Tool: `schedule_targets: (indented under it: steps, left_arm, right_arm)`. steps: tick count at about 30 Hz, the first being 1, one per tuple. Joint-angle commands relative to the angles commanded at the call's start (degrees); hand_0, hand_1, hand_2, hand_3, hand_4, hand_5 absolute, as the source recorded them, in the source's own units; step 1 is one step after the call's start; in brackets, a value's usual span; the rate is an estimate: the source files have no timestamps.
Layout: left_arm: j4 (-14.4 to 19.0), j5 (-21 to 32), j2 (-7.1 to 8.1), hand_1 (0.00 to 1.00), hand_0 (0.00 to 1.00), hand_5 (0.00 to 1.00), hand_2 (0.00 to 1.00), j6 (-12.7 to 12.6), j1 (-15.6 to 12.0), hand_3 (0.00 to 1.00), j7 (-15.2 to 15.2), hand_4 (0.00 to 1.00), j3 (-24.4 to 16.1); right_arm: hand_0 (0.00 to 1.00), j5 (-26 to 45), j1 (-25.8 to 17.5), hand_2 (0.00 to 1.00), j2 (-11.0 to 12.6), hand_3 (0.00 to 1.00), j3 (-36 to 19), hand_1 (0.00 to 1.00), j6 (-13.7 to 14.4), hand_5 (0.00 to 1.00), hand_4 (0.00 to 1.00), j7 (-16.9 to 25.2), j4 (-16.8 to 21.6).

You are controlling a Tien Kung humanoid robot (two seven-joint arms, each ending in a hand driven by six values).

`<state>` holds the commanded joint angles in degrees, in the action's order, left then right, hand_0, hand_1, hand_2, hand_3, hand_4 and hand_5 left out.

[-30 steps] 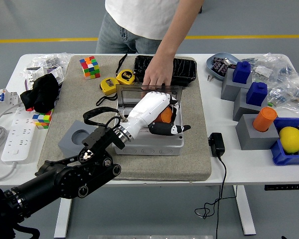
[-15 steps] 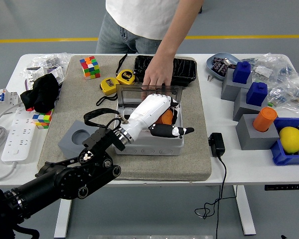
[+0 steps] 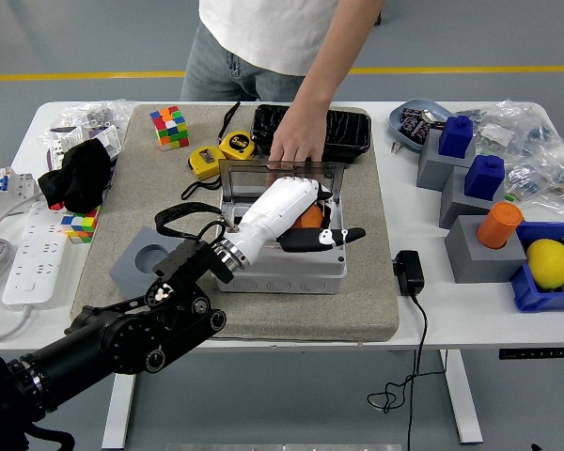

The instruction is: Fetch the battery,place it into the box,close the lid of the box

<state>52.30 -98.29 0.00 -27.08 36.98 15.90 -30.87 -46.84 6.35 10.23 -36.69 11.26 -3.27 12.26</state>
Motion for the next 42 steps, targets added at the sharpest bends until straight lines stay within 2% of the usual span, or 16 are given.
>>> schedule_targets:
  steps: [1,6,7,12,13,18,19,24,25,30,31,32,36,37,40,42]
  left_arm:
    - [-0.1,0.0,0.0,0.002,0.074,0.998,0.081,0.0,0.0,0.217,0.1,0.973,0.0]
    - [-0.3,0.0,0.0,0.002,0.074,0.998,0.081,0.6,-0.1,0.217,0.4,0.973,-0.2]
    - [-0.3,0.1,0.0,0.116,0.167,0.998,0.184,0.9,-0.1,0.306,0.4,0.979,-0.3]
    - [-0.5,-0.1,0.0,0.116,0.167,0.998,0.184,1.5,-0.3,0.306,0.5,0.979,-0.3]
    - [-0.5,-0.1,0.0,0.47,0.337,0.998,0.459,1.7,-0.3,0.481,0.5,0.983,-0.4]
    - [-0.7,0.0,0.0,0.47,0.337,0.998,0.459,1.5,-0.6,0.481,0.8,0.983,-0.4]
    - [-0.7,0.1,0.0,0.521,0.527,0.998,0.515,1.1,-0.7,0.513,0.9,0.988,-0.4]
    - [-0.4,0.0,0.0,0.521,0.527,0.998,0.515,0.1,-0.8,0.513,1.1,0.988,-0.4]
    - [-0.3,-0.1,0.0,0.353,0.472,0.998,0.387,-0.1,-0.9,0.471,1.1,0.994,-0.5]
    - [2.8,-1.5,0.84,0.353,0.472,0.998,0.387,-0.3,-1.3,0.471,0.8,0.994,-0.5]
    - [3.9,-2.1,1.21,0.249,0.37,0.998,0.283,-0.1,-1.4,0.412,0.5,0.998,-0.4]
    - [5.3,-2.9,1.68,0.249,0.37,0.998,0.283,0.1,-1.6,0.412,0.1,0.998,-0.3]
    - [11.7,-6.1,3.67,0.249,0.37,0.998,0.283,2.8,-2.7,0.412,-2.3,0.998,-0.4]
    - [13.1,-6.9,4.26,0.166,0.307,0.998,0.233,4.0,-3.1,0.349,-3.2,0.998,-0.8]
    - [19.3,-8.1,5.87,0.166,0.307,0.998,0.233,10.3,-4.2,0.349,-6.9,0.998,-2.4]
    - [24.3,-6.0,6.81,0.166,0.307,0.998,0.233,15.5,-5.0,0.349,-11.1,0.998,-4.9]
  right_arm:
    - [0.753,0.0,0.0,0.716,0.0,0.752,-0.1,0.698,0.0,0.982,0.998,0.0,0.0]
    - [0.753,0.1,-0.1,0.716,0.0,0.752,0.1,0.698,0.0,0.982,0.998,0.0,0.0]
    - [0.753,0.1,-0.1,0.716,0.0,0.752,0.1,0.699,0.0,0.982,0.998,0.0,0.0]
    - [0.753,0.1,-0.1,0.716,0.0,0.752,0.1,0.699,0.0,0.982,0.998,0.1,0.0]
    - [0.753,0.1,-0.1,0.716,0.0,0.752,0.0,0.699,0.0,0.982,0.998,0.1,0.0]
    - [0.753,0.1,-0.2,0.716,0.0,0.752,0.1,0.699,0.0,0.982,0.998,0.1,-0.1]
    - [0.753,0.1,-0.3,0.716,0.0,0.752,0.1,0.698,0.0,0.981,0.998,0.1,-0.1]
    - [0.753,0.1,-0.4,0.716,-0.1,0.752,0.1,0.698,-0.1,0.981,0.998,0.1,0.0]
    - [0.754,0.1,-0.4,0.716,-0.1,0.752,0.1,0.698,-0.1,0.979,0.998,0.1,0.0]
    - [0.754,0.1,-0.3,0.716,-0.1,0.752,0.1,0.698,0.0,0.979,0.998,0.2,-0.1]
    - [0.754,0.1,-0.3,0.716,0.0,0.753,0.0,0.699,0.0,0.979,0.998,0.2,-0.1]
    - [0.754,0.1,-0.3,0.716,0.0,0.753,-0.1,0.699,0.0,0.979,0.998,0.2,-0.1]
    - [0.754,0.0,-0.3,0.716,0.0,0.753,-0.3,0.699,0.0,0.979,0.998,0.2,-0.1]
    - [0.753,0.0,-0.4,0.716,0.0,0.753,-0.4,0.699,0.0,0.978,0.998,0.2,-0.1]
    - [0.753,-0.1,-0.4,0.716,-0.1,0.753,-0.7,0.699,0.1,0.978,0.998,0.1,-0.1]
    - [0.753,-0.1,-0.4,0.716,-0.1,0.753,-0.8,0.699,0.1,0.978,0.998,0.1,-0.1]
